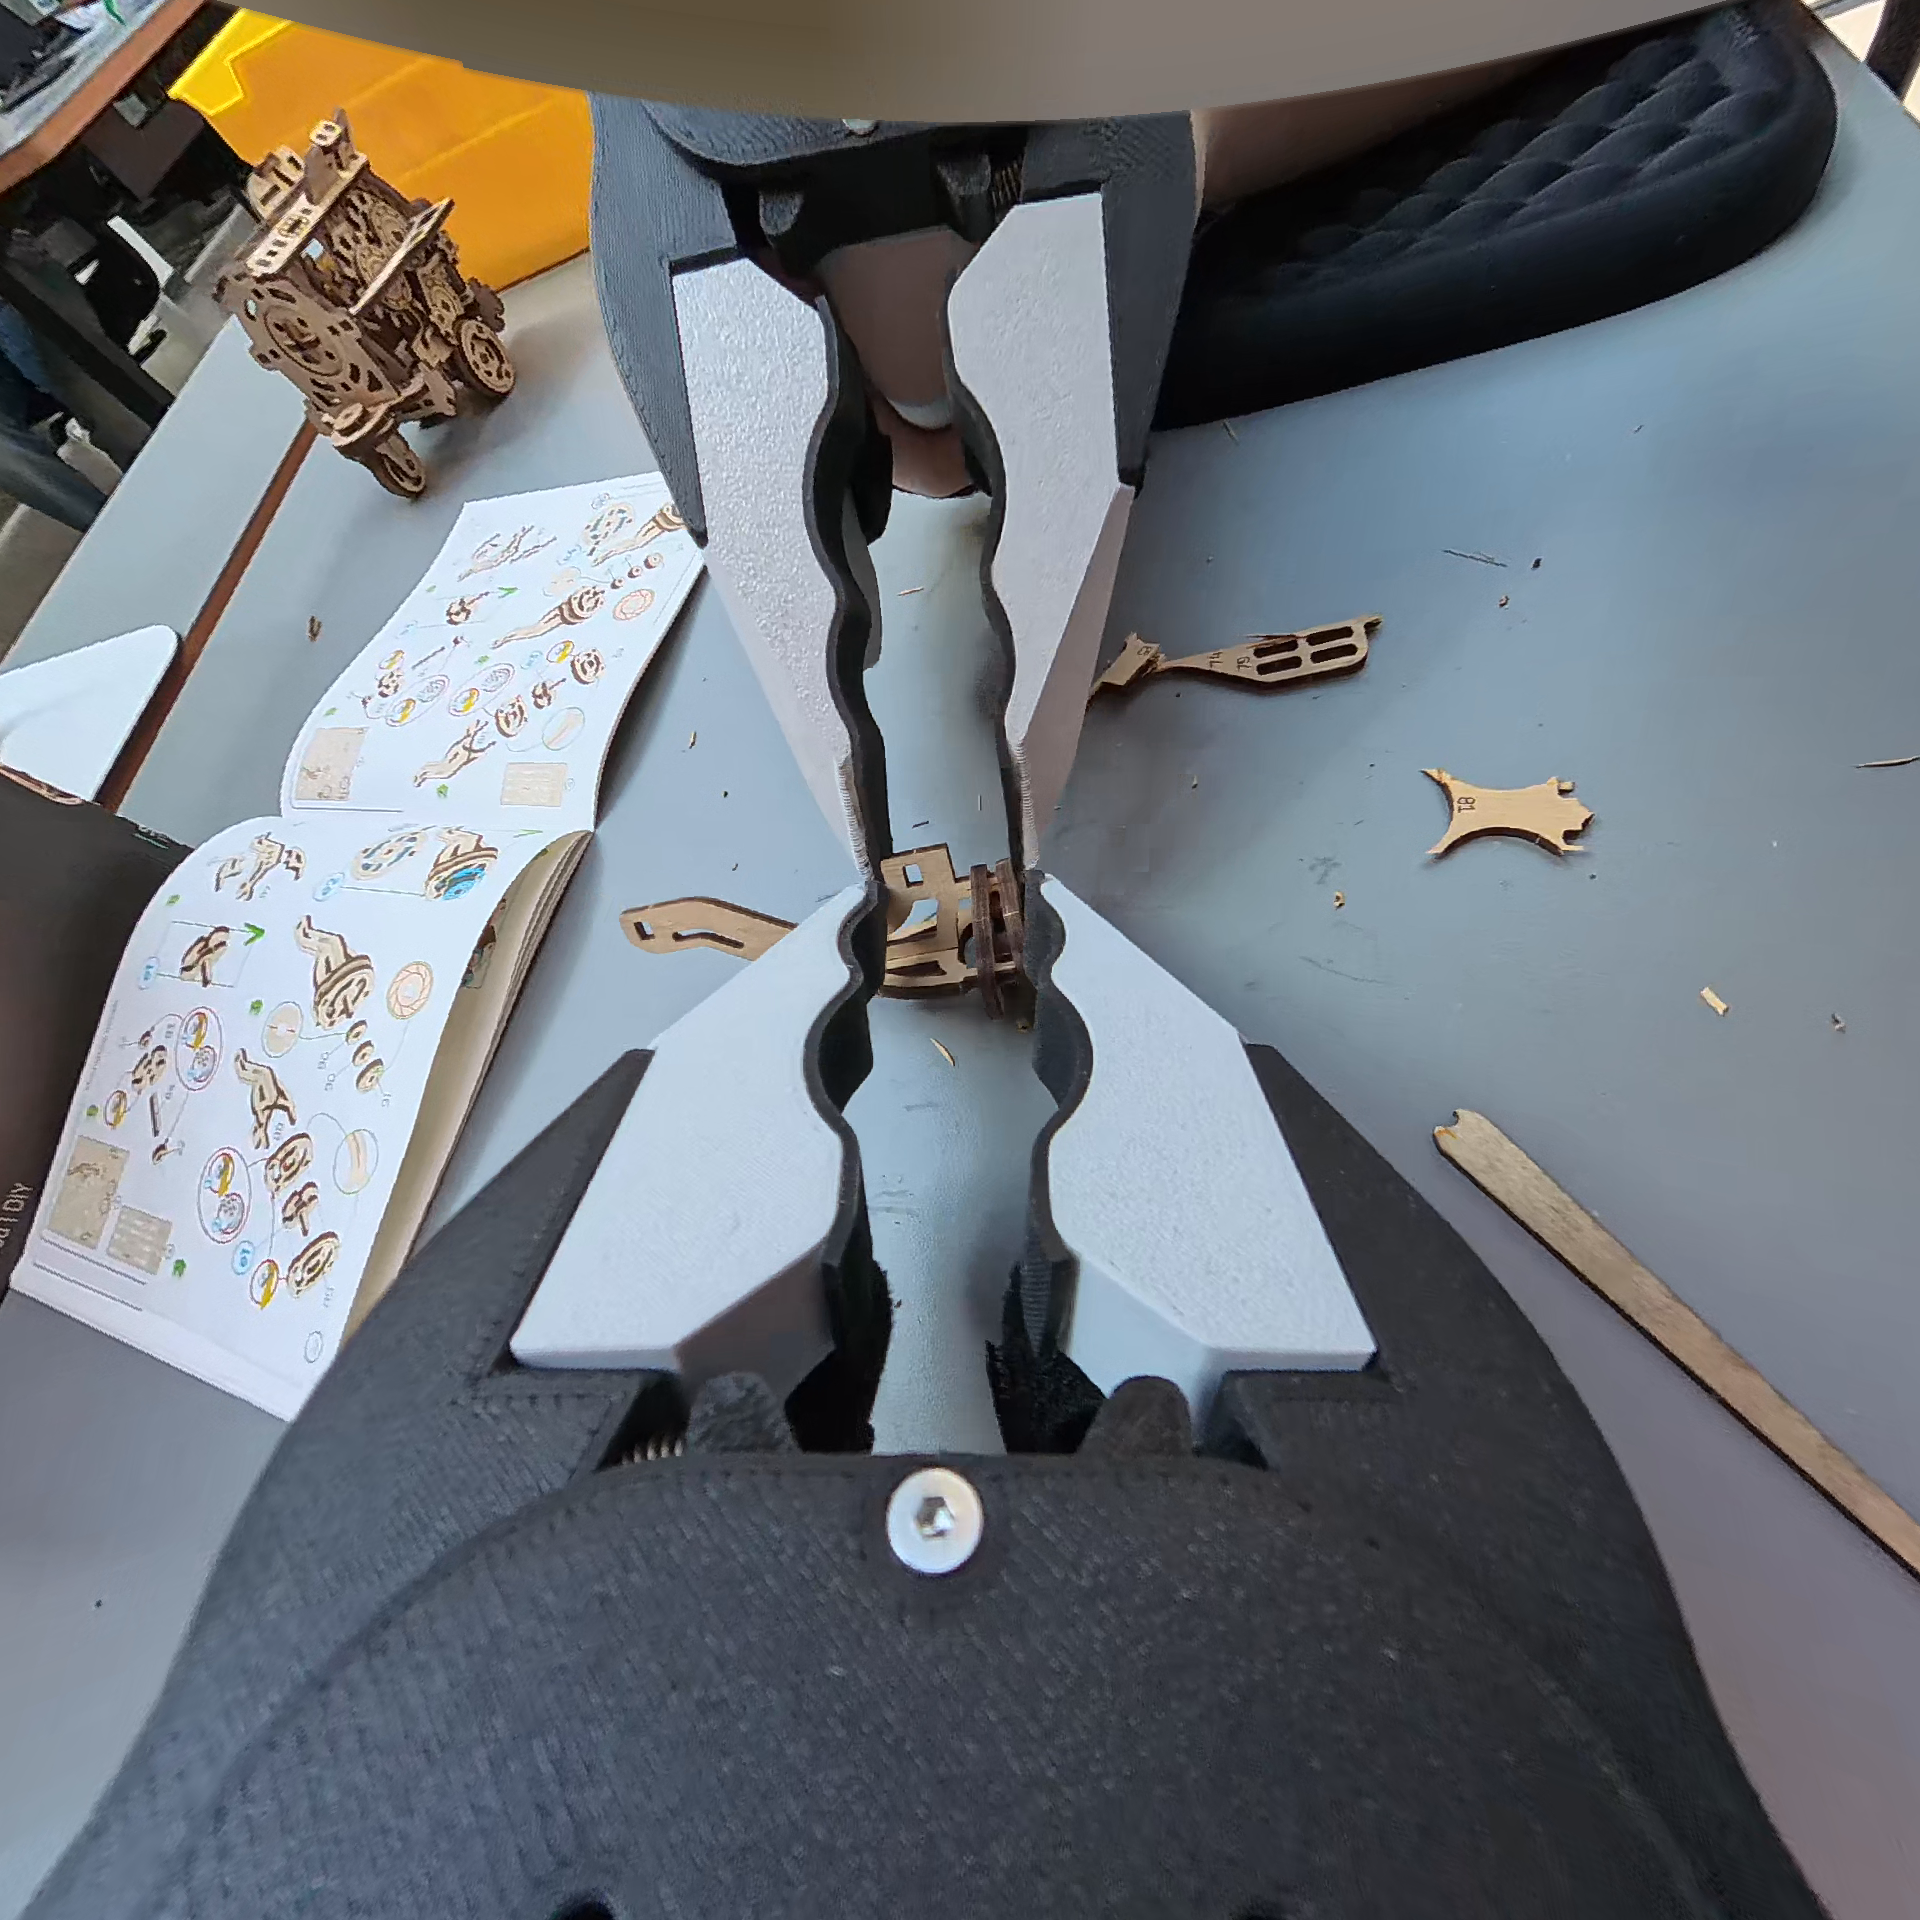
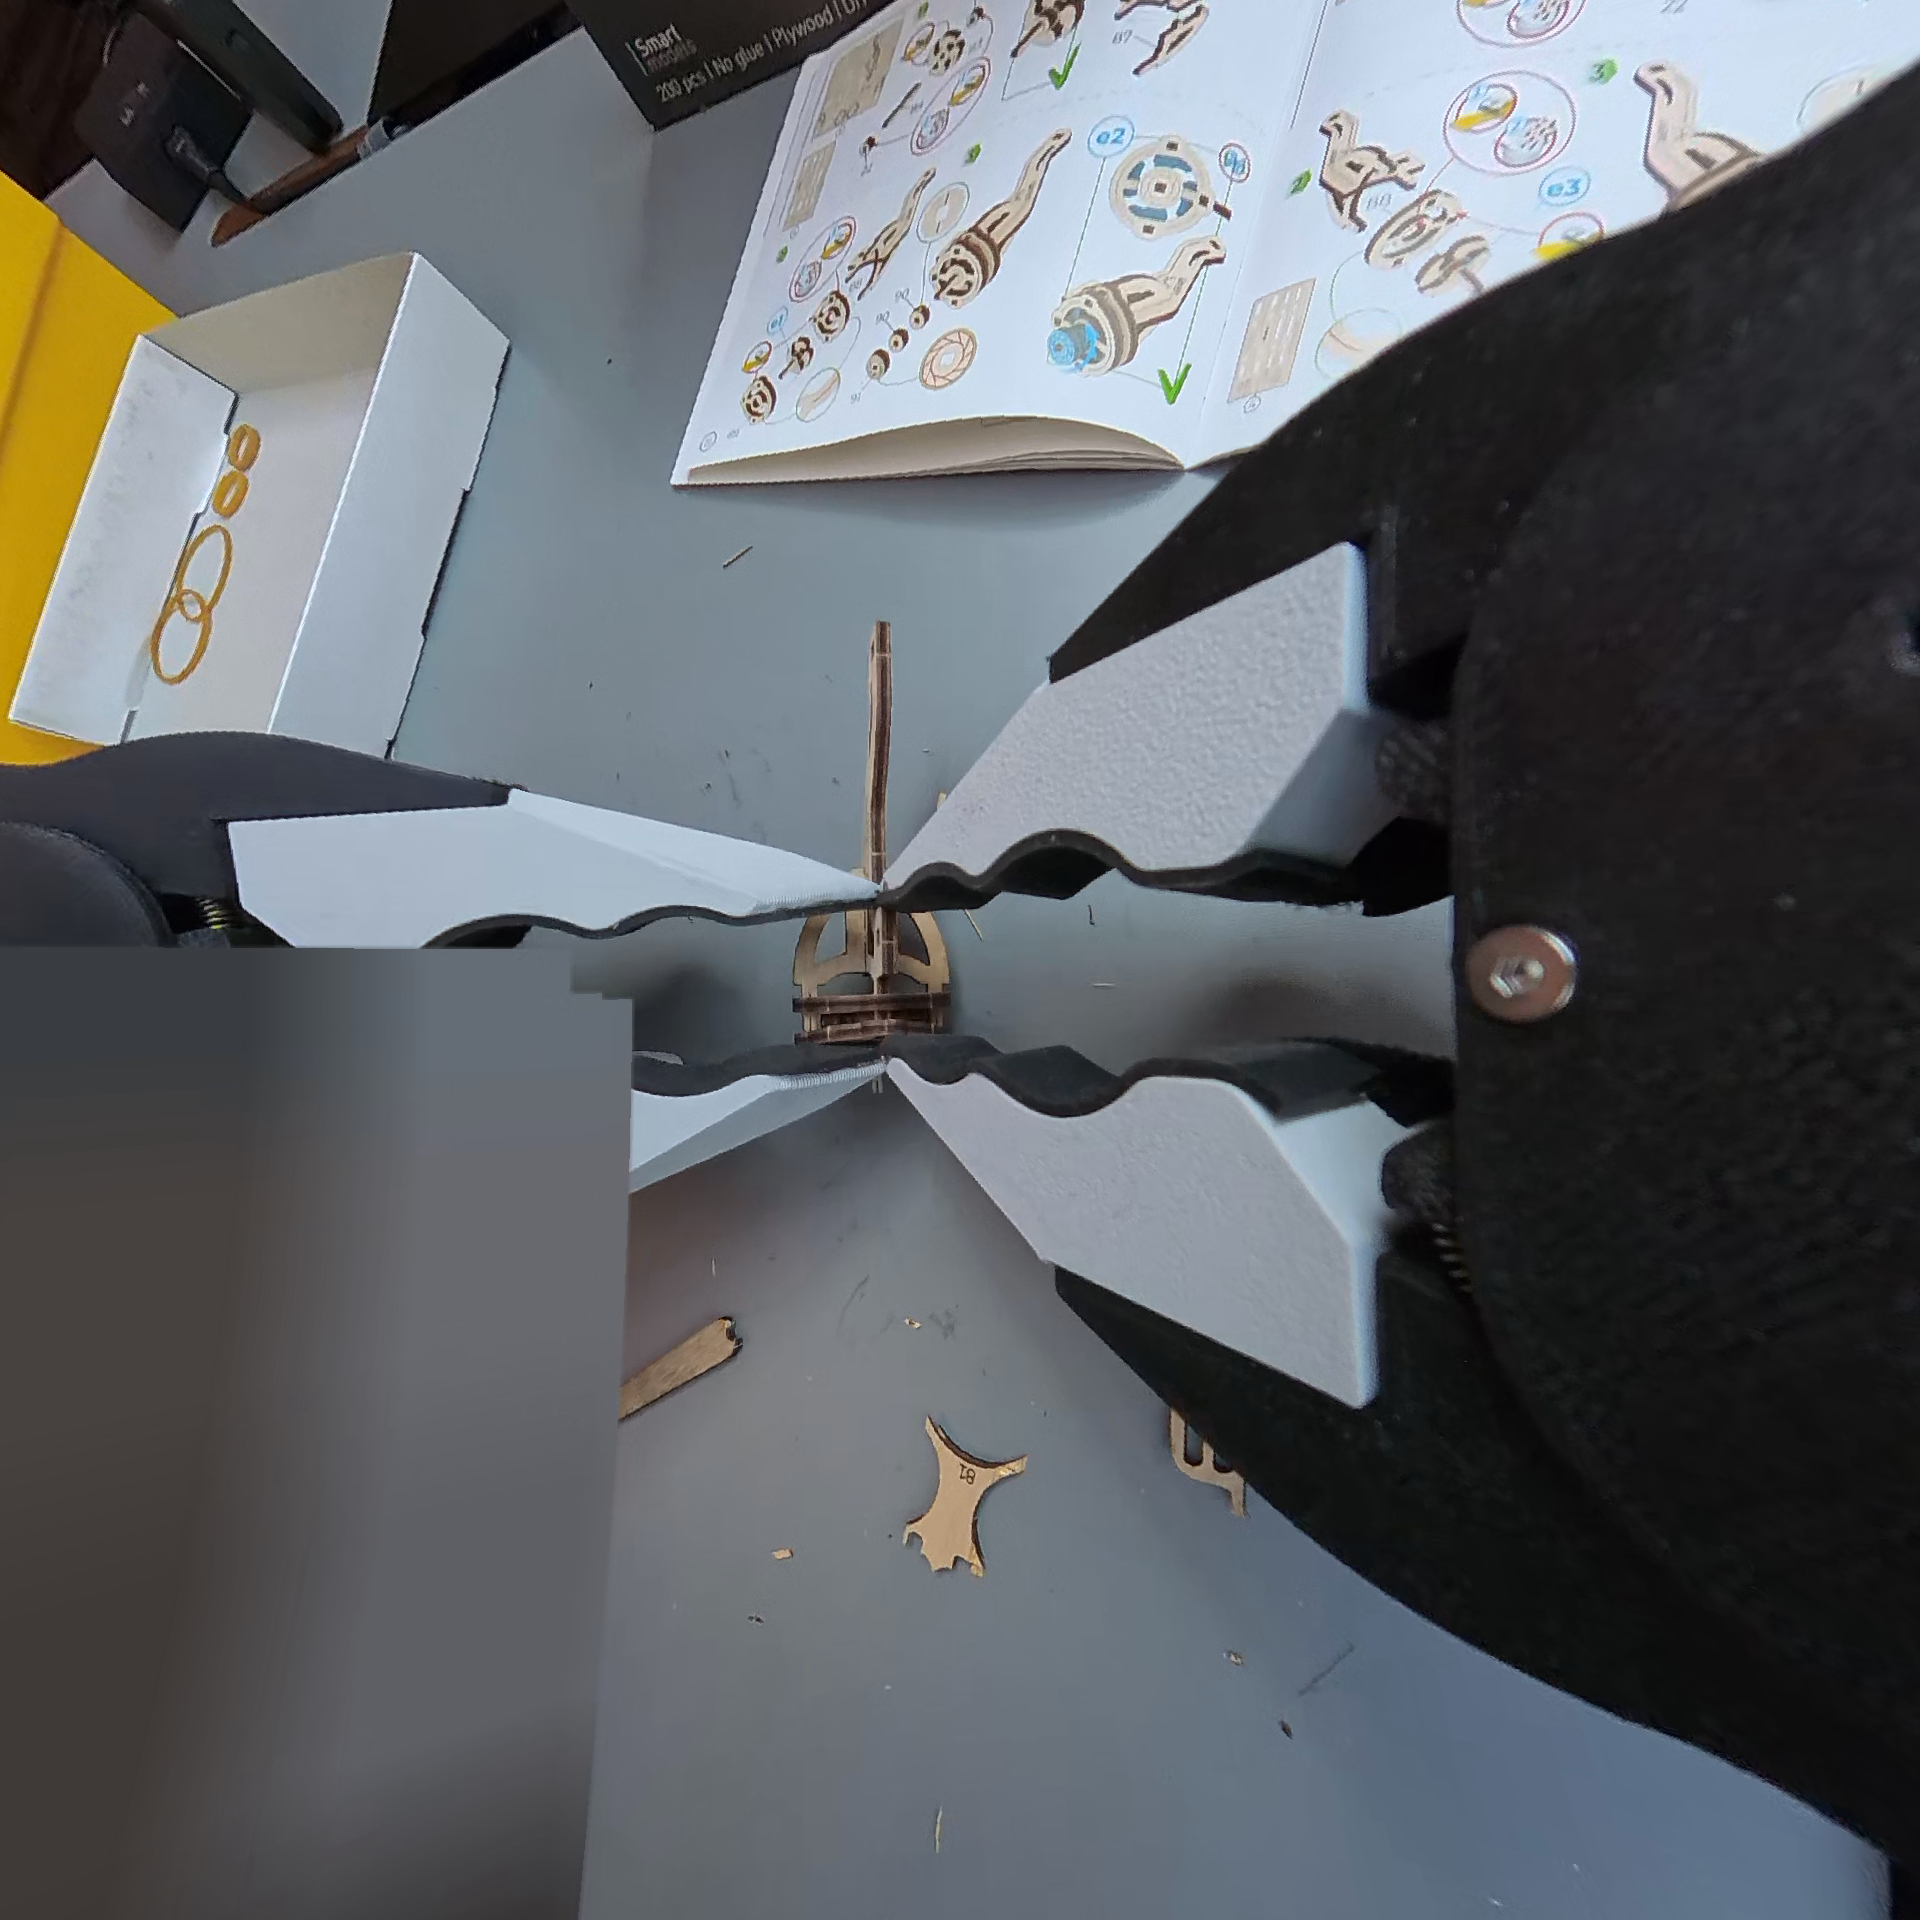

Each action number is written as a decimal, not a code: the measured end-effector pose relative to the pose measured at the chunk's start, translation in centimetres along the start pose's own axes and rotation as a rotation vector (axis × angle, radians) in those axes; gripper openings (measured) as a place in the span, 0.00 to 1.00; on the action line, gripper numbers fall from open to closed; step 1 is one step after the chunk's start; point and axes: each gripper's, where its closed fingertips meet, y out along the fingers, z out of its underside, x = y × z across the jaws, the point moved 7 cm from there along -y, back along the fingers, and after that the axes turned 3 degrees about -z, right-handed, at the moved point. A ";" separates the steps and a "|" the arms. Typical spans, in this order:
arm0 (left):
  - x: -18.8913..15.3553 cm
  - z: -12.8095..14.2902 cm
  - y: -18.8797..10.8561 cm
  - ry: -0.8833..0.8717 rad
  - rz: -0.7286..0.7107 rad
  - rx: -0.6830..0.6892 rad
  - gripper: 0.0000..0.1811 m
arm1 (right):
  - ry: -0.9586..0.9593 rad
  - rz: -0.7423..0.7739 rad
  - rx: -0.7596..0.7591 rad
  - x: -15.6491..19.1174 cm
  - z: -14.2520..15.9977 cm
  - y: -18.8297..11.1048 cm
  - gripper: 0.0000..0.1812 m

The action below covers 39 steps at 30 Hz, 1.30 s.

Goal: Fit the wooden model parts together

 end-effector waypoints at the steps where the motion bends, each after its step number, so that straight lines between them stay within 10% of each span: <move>1: 0.0 0.0 0.0 -0.008 0.008 0.001 0.13 | 0.017 -0.009 -0.004 0.0 0.1 0.0 0.13; 39: 1.9 -0.9 -0.7 -0.389 0.081 -0.095 0.13 | 0.353 -0.187 -0.203 -1.7 0.1 -1.6 0.13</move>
